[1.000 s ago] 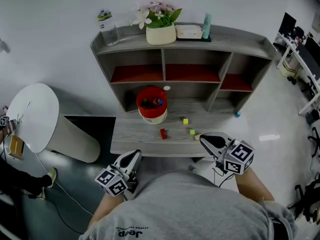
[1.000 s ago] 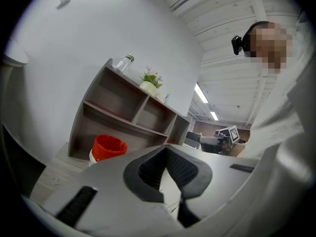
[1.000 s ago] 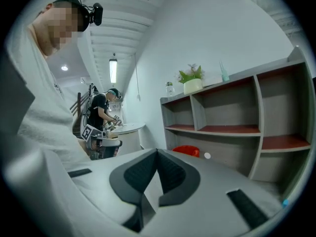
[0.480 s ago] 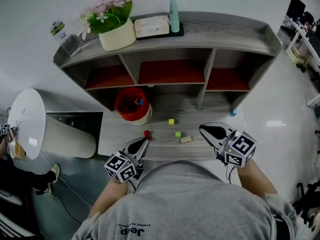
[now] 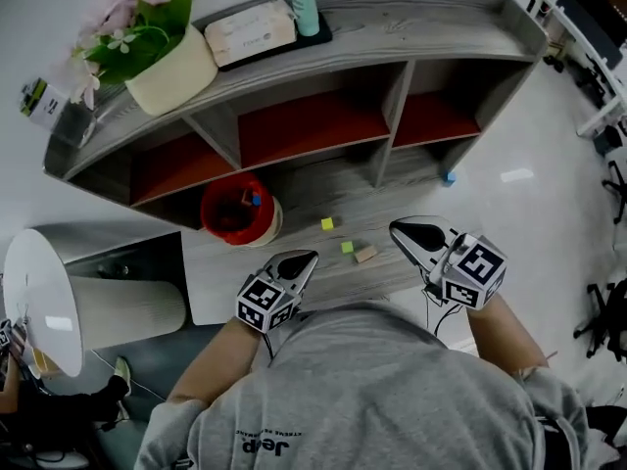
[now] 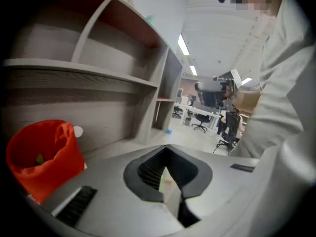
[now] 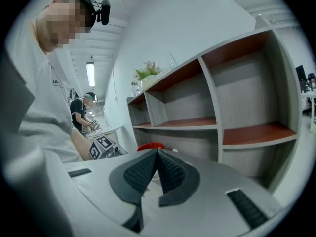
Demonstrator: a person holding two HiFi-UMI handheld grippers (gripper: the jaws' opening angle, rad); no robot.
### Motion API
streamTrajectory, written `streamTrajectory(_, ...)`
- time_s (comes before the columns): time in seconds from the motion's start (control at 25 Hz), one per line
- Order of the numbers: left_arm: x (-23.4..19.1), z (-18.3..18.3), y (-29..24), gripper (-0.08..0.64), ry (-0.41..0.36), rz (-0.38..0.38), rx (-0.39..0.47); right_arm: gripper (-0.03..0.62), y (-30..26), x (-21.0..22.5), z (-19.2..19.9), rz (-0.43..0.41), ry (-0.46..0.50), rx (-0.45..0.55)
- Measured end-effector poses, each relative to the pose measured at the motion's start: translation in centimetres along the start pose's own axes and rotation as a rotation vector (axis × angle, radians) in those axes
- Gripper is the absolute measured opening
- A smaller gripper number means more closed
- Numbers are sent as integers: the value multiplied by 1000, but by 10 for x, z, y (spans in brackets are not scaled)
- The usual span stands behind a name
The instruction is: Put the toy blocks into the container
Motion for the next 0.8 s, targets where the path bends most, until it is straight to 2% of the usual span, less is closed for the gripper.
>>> streamTrajectory(0.12,-3,17,-26,25,-50,79,-118,0,0,-4,7,39,-18,-22)
streamTrajectory(0.32,-8,43,-71,136,-157,126,-295,0,6,4,22,68,-48,-43)
streamTrajectory(0.4,-10,54,-89,191,-198,132,-371,0,9,10,27,71,-56,-49)
streamTrajectory(0.56,-19,85,-121,244,-284,133,-557,0,17,21,39,68,-74,-59)
streamTrajectory(0.68,-26,113,-137,252,-379,118,-698,0,25,29,50,74,-99,-68)
streamTrajectory(0.8,-35,138,-149,252,-442,100,-809,0,34,39,62,94,-129,-76)
Point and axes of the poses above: the fingertips, and each gripper's own axes: y backward along the fingers, x to its right, z out of its underside, the point moved 1 cm from there along y, backward along the fingers, and after that the axes turned 10 degrees about z, right-handed, at the moved point
